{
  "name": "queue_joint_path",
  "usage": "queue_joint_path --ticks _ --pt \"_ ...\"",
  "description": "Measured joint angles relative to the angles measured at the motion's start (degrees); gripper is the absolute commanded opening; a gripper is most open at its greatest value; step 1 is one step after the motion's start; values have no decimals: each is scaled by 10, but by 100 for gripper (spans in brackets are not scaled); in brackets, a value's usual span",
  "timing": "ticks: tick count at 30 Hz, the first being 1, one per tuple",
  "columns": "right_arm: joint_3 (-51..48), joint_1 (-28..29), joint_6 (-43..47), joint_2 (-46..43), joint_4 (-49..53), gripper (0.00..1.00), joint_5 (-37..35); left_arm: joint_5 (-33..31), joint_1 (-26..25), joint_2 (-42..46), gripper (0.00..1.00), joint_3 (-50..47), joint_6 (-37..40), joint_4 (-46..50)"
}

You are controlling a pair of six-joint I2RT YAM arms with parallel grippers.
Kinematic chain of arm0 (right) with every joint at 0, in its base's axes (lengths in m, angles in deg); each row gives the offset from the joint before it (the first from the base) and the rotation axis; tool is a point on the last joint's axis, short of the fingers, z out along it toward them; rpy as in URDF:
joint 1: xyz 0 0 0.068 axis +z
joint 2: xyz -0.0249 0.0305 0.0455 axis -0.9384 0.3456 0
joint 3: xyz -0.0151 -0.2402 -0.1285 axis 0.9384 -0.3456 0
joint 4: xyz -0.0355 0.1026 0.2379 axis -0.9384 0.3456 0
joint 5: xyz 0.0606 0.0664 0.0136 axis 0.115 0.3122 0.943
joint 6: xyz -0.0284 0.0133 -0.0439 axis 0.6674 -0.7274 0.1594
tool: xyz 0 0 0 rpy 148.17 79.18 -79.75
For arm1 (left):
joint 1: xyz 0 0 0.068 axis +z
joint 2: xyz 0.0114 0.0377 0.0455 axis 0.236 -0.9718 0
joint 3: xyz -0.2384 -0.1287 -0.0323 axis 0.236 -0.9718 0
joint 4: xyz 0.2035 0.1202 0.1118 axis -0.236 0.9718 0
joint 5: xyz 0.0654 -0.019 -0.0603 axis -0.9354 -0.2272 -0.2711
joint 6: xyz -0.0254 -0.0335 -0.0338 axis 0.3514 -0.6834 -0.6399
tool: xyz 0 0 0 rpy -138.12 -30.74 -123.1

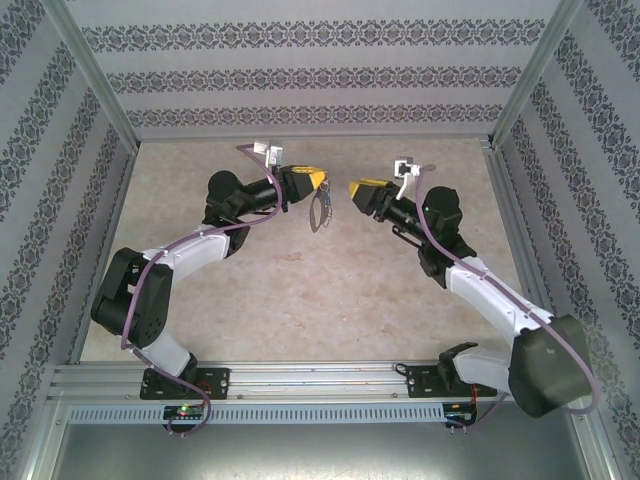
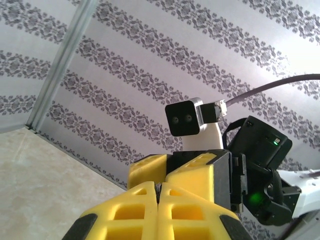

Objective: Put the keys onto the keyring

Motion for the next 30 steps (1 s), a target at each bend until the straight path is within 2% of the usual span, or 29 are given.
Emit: queue_joint_path --ticks 10,21,30 --pt "39 33 -69 63 -101 42 14 -74 -17 6 0 -13 -2 7" --pt "53 59 -82 100 -127 40 14 -94 -19 6 0 -14 -10 7" --pt "57 59 -96 117 -145 26 14 -95 -22 6 0 -14 -10 7"
